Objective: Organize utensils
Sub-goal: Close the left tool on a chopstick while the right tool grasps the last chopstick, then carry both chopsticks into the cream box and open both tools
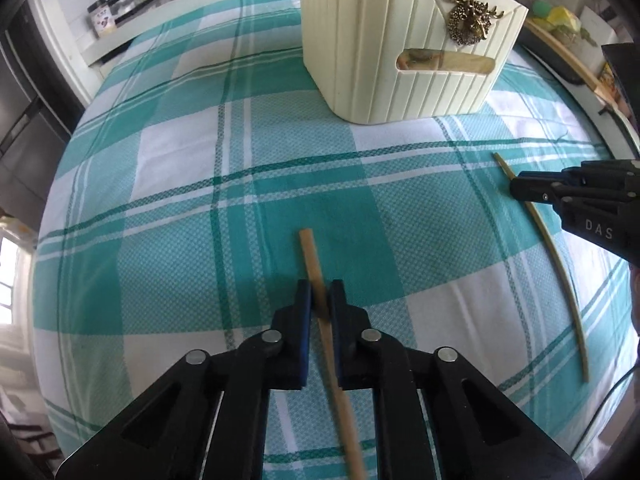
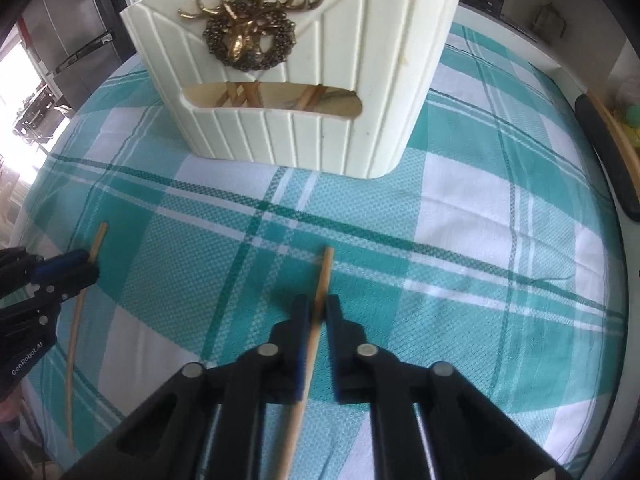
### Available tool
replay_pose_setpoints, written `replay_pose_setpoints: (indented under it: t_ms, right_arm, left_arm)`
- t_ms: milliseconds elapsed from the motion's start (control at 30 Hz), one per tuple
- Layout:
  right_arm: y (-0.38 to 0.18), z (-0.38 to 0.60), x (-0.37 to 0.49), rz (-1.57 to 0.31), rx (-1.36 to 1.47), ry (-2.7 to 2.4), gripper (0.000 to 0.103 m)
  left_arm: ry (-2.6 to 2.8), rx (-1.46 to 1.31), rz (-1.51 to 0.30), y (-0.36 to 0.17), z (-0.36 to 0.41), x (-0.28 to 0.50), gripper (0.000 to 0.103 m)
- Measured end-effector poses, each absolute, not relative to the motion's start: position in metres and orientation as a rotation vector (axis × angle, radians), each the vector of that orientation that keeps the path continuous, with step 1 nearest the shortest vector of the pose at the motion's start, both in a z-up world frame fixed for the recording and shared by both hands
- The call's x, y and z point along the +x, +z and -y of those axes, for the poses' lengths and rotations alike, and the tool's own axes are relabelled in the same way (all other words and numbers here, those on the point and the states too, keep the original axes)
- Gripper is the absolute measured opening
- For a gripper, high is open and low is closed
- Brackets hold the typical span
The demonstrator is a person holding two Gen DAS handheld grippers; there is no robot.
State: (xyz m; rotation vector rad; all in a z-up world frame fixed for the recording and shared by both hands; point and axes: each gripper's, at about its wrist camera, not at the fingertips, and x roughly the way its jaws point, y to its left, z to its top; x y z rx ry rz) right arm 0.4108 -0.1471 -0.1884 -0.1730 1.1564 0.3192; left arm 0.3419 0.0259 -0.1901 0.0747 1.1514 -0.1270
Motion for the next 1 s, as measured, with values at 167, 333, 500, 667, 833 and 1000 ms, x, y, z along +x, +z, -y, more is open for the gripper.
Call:
replay_pose_setpoints:
  t_ms: [167, 333, 500, 667, 833, 1000]
  right_arm:
    - [-0.159, 0.171, 0.396, -1.04, -0.016, 0.385, 0.006]
    - [-0.09, 0.2, 0.348, -0.83, 0.055, 0.439, 0.006]
    - [-0.036, 0.226, 0.29, -0.653, 0.088, 0.46, 0.006]
    - [-0.006, 0.24, 0.249, -0.506, 0.102, 0.438, 0.006]
    - [0.022, 0.246, 0.235, -0.406, 0.111, 0.426, 0.006]
    - [0.042, 0.246, 0.235, -0.368, 0.09, 0.427, 0.006]
  left_arm:
    - [-0.146, 0.008, -1.07, -0.167, -0.028, 0.328, 0.005]
    - [-0.164, -0.06, -0.922, -0.108, -0.039, 0.298, 0.005]
    - [-0.198, -0.108, -0.772, -0.05, -0.045, 0.26, 0.005]
    - [-0.225, -0.153, -0.677, -0.017, -0.048, 0.238, 0.005]
    - [-0.233, -0.165, -0.61, 0.006, -0.045, 0.225, 0.005]
    - [-0.243, -0.165, -0.573, 0.023, -0.045, 0.219, 0.005]
